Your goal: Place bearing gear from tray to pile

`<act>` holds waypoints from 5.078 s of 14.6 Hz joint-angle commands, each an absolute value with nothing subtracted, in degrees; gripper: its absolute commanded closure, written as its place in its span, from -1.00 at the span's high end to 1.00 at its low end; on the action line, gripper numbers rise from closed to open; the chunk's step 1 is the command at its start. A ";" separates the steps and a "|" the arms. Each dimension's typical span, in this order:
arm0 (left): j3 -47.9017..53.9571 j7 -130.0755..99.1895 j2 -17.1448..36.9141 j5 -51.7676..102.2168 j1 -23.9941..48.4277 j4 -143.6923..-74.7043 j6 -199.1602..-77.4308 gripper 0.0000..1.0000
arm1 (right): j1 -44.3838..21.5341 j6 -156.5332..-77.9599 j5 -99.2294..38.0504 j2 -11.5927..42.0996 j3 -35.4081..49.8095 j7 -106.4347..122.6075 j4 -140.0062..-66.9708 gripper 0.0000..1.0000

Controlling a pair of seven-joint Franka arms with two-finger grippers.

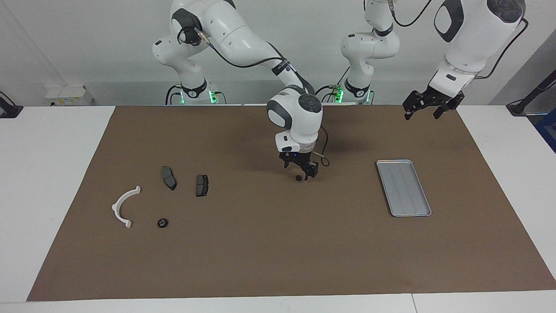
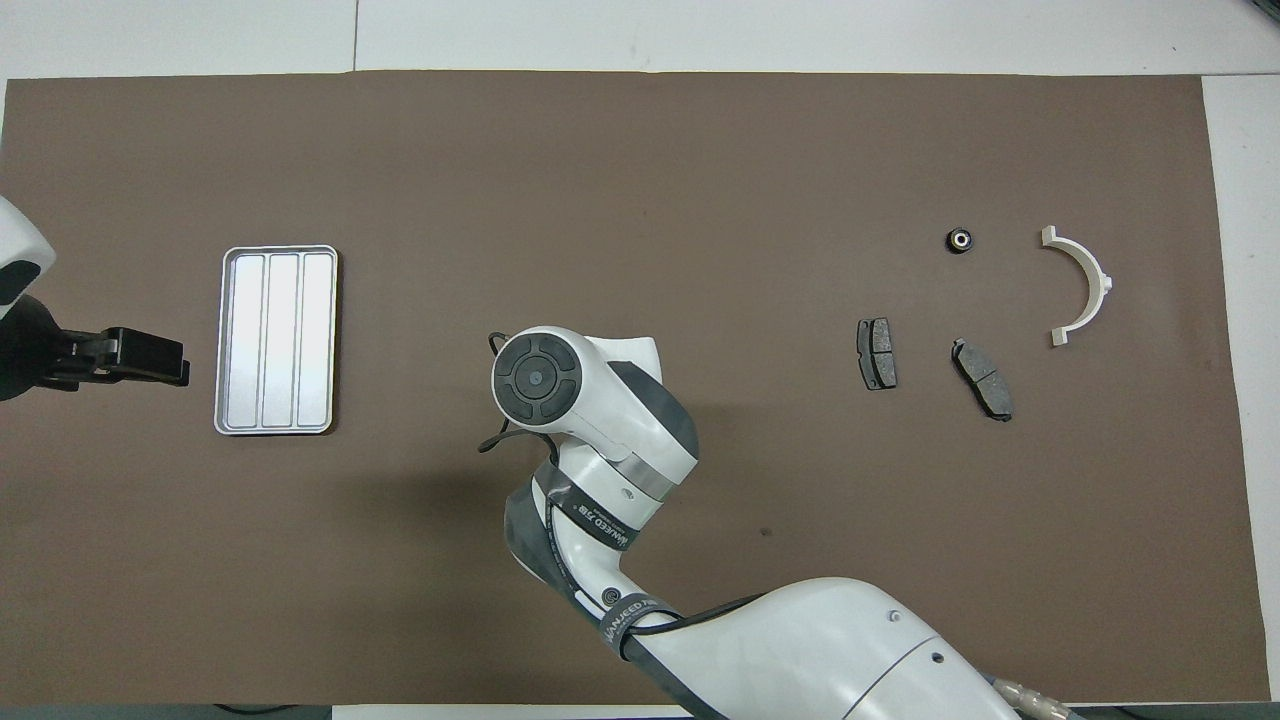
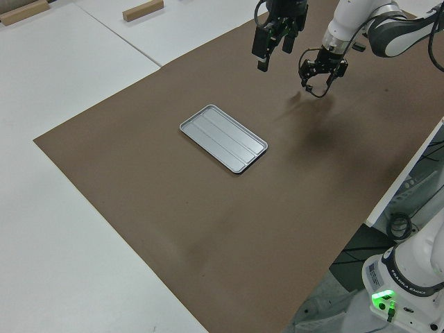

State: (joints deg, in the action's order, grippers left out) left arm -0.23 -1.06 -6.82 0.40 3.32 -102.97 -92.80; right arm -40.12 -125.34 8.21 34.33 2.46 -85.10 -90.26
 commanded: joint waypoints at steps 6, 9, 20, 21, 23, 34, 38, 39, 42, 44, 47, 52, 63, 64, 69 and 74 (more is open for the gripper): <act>-0.44 -0.79 -7.82 0.97 3.34 -103.54 -92.72 1.00 | -39.64 -125.95 9.05 35.59 2.81 -83.50 -89.56 0.53; -0.44 -0.88 -7.82 0.97 3.34 -103.54 -92.81 1.00 | -39.46 -126.03 8.96 35.60 2.90 -83.41 -89.47 -0.02; -0.44 -0.88 -7.82 1.05 3.34 -103.54 -92.72 1.00 | -39.46 -126.48 8.88 35.68 2.81 -82.01 -89.30 -1.00; -0.44 -0.88 -7.82 1.05 3.34 -103.54 -92.72 1.00 | -39.55 -126.04 9.05 35.68 2.81 -81.83 -89.12 -1.00; -0.44 -0.79 -7.82 1.05 3.34 -103.54 -92.81 1.00 | -39.38 -123.42 9.49 34.98 2.73 -81.57 -88.34 -1.00; -0.44 -0.88 -7.82 0.97 3.34 -103.54 -92.73 1.00 | -21.29 -103.53 4.75 24.61 2.72 -33.81 -81.47 -1.00; -0.44 -0.88 -7.82 0.97 3.34 -103.54 -92.73 1.00 | -13.64 -108.61 4.66 24.52 2.81 -19.28 -84.98 -1.00; -0.44 -0.88 -7.82 0.97 3.34 -103.54 -92.81 1.00 | -11.97 -110.81 4.57 24.43 2.81 -16.55 -86.56 -1.00; -0.44 -0.79 -7.82 0.97 3.34 -103.54 -92.73 1.00 | -8.27 -119.24 4.57 24.69 2.81 -11.44 -91.83 -1.00; -0.44 -0.88 -7.82 1.05 3.34 -103.54 -92.72 1.00 | -6.77 -124.25 4.57 26.44 2.81 -9.32 -93.60 -1.00; -0.44 -0.88 -7.82 1.05 3.34 -103.54 -92.73 1.00 | -5.54 -129.45 4.66 30.40 2.73 -9.05 -93.78 -1.00; -0.44 -0.88 -7.82 1.05 3.34 -103.54 -92.72 1.00 | -5.36 -134.82 4.66 33.75 2.72 -8.96 -93.78 -1.00; -0.44 -0.88 -7.82 0.97 3.34 -103.54 -92.72 1.00 | -5.27 -135.00 4.66 33.75 2.72 -9.67 -94.22 0.99; -0.44 -0.88 -7.82 0.97 3.34 -103.54 -92.81 1.00 | -5.27 -135.00 4.66 33.75 2.72 -9.58 -94.22 1.00; -0.44 -0.88 -7.82 0.97 3.34 -103.54 -92.81 1.00 | -5.27 -133.51 4.66 32.61 2.72 -9.49 -94.04 1.00; -0.44 -0.88 -7.82 1.05 3.34 -103.54 -92.81 1.00 | -5.01 -129.03 4.75 30.06 2.55 -9.05 -93.78 1.00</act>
